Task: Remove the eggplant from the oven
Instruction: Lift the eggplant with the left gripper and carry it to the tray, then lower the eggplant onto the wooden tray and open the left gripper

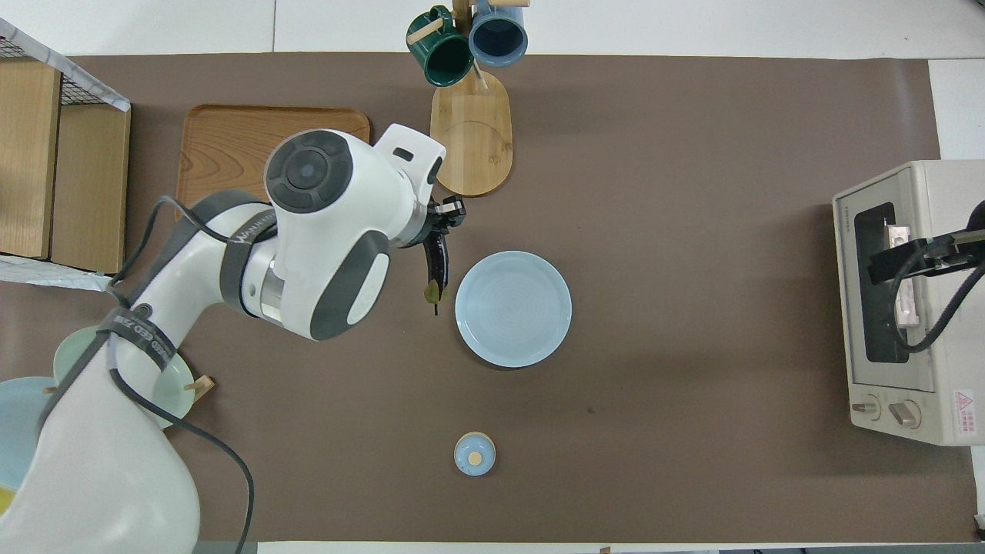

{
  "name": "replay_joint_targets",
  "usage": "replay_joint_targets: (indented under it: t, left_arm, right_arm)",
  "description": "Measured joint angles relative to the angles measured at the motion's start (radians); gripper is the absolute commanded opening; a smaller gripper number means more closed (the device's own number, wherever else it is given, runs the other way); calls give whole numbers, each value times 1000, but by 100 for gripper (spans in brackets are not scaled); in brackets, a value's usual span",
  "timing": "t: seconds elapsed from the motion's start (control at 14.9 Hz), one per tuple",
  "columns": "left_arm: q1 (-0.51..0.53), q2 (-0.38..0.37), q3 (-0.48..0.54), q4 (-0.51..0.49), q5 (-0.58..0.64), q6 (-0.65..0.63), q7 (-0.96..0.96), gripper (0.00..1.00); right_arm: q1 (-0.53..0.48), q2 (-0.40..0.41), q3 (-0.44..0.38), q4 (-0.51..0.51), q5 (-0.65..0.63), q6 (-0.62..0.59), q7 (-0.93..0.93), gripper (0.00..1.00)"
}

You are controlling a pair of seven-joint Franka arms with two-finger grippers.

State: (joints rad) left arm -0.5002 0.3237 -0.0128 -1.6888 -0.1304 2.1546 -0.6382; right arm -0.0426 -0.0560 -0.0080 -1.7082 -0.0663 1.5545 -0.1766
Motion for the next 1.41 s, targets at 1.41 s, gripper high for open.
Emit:
replay_joint_targets:
  t: [1.41]
  left_arm:
    - [327, 322, 0, 264, 58, 82, 497, 35]
  right_arm:
    - [38, 18, -28, 37, 1, -22, 4, 100]
